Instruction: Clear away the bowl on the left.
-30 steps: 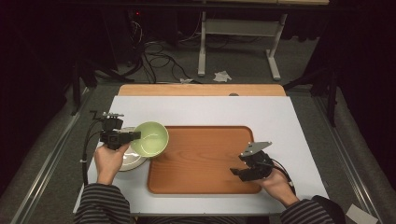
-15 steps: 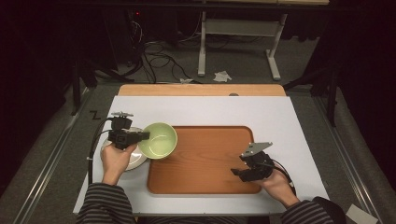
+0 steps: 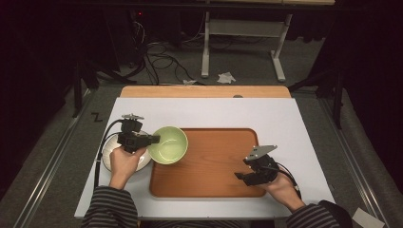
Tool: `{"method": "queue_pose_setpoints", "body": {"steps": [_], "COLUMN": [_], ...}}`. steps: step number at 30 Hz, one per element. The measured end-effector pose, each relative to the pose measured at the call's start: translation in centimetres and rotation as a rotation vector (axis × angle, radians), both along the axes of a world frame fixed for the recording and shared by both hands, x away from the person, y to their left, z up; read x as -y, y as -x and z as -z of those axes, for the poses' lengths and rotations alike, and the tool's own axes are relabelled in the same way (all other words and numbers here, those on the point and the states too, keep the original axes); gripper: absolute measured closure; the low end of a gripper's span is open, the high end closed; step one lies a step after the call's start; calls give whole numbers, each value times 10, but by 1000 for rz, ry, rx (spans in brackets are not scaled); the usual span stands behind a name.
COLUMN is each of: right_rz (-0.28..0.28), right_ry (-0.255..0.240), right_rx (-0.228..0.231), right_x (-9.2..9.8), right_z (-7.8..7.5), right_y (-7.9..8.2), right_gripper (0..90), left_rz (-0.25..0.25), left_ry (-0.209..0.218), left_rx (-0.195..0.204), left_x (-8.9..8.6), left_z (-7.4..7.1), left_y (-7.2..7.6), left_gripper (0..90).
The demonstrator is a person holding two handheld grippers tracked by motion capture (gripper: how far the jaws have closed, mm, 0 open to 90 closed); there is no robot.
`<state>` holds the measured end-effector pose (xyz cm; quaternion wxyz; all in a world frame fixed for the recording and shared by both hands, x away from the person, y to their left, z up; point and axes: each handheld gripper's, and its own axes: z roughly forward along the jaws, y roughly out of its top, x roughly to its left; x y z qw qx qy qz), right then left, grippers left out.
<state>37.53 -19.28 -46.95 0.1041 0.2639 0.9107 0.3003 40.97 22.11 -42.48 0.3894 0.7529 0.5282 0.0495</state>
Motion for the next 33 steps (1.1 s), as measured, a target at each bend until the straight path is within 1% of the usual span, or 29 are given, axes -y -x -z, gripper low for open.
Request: {"method": "queue_pose_setpoints", "body": {"steps": [2, 3, 5, 6, 7, 8, 9, 10, 14, 17, 18, 19, 20, 22, 24, 27, 29, 30, 32, 33], "right_rz": [2, 3, 17, 17, 20, 16, 19, 34, 27, 17, 16, 27, 28, 29, 23, 35, 28, 24, 31, 26], "right_ry": [3, 1, -4, -6, -5, -16, -19, -24, -25, -20, -21, -27, -27, -22, -22, -18, -19, -22, -26, -23], "right_rx": [-4, 1, -5, 0, -9, 0, 1, -7, 4, 9, 4, 4, 4, -1, 8, 8, 13, 19, 18, 19], "right_x": [0, 0, 0, 1, 2, 2, 3, 3, 4, 4, 5, 4, 4, 4, 4, 4, 4, 5, 4, 4], "right_z": [0, 0, -1, -1, -2, -2, -2, -2, -2, -3, -4, -4, -3, -3, -2, -3, -4, -4, -4, -4], "right_y": [0, 0, 1, 1, 1, 0, 0, 0, -1, 1, 1, 0, 0, 0, -1, 0, 1, 1, 0, -1], "right_gripper": [391, 392, 391, 391, 391, 391, 392, 392, 392, 392, 392, 392, 392, 392, 392, 392, 393, 393, 392, 393], "left_rz": [11, 17, 30, 35, 40, 49, 57, 71, 125, 152, 160, 168, 187, 195, 194, 203, 205, 202, 205, 209], "left_ry": [-11, -12, -10, -6, -3, 1, 1, -3, -21, -17, -15, -9, -12, -14, -21, -25, -28, -22, -12, -14], "left_rx": [-1, -2, -2, -1, 0, -1, 0, -1, -6, -16, -15, -17, -26, -36, -38, -52, -50, -53, -63, -69], "left_x": [3, 5, 9, 11, 14, 17, 21, 25, 44, 56, 60, 64, 66, 70, 74, 79, 82, 83, 86, 88], "left_z": [-1, -1, -2, -3, -3, -4, -4, -4, -3, 0, 1, 3, 4, 6, 8, 12, 14, 14, 18, 19], "left_y": [0, 0, -1, -2, -4, -5, -7, -9, -16, -21, -22, -23, -24, -26, -27, -28, -30, -31, -33, -34], "left_gripper": [840, 840, 840, 840, 840, 840, 840, 840, 840, 839, 839, 839, 839, 839, 838, 839, 838, 838, 839, 839]}}
